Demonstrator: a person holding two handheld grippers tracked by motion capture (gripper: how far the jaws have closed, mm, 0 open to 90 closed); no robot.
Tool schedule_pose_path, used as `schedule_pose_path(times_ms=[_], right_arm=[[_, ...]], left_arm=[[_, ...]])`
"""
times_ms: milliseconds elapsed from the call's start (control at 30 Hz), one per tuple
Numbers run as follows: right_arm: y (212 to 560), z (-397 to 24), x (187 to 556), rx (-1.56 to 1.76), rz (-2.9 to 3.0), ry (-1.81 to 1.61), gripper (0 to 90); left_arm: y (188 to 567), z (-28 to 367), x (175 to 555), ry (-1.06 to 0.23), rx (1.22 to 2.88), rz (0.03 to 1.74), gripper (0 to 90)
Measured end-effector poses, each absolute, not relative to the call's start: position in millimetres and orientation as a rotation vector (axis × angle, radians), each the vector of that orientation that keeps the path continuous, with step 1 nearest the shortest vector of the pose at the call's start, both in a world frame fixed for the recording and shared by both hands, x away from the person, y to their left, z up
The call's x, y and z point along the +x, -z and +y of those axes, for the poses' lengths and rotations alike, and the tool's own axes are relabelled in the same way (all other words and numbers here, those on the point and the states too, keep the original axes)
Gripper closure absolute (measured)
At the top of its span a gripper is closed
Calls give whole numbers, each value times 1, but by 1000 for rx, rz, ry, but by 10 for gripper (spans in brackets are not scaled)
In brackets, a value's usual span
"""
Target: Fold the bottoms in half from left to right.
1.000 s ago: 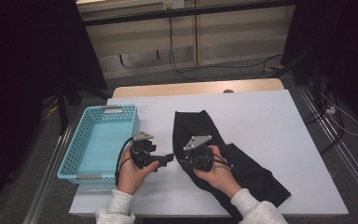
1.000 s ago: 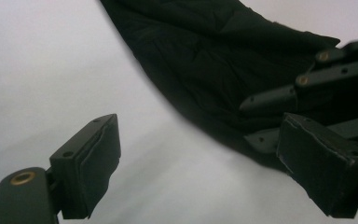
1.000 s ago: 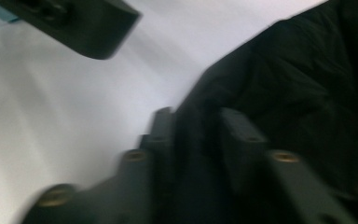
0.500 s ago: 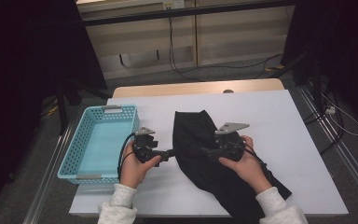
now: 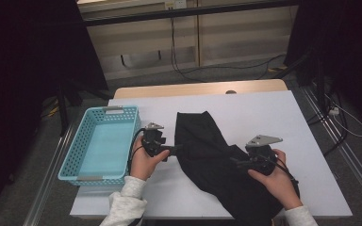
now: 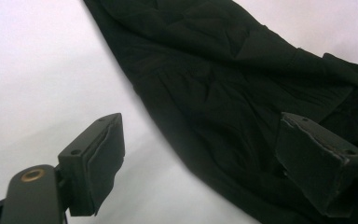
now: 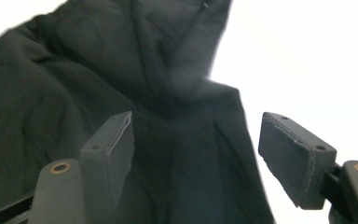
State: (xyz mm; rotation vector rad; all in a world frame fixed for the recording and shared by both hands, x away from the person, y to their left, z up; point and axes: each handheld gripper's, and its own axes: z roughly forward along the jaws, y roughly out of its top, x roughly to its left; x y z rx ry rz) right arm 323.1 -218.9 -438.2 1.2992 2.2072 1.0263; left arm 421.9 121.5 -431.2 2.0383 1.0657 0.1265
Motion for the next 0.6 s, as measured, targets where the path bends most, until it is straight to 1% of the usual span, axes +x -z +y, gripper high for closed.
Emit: schedule_pose_path(times_ms=[367,600], right_arm=[[444,-260,302,1410,2145,-974,265],[453,-261,303,1458,2151,-968,267]], left_arm=[[435,111,429,-118,2058,1054,160],[434,111,429,-136,2060,1052,159]])
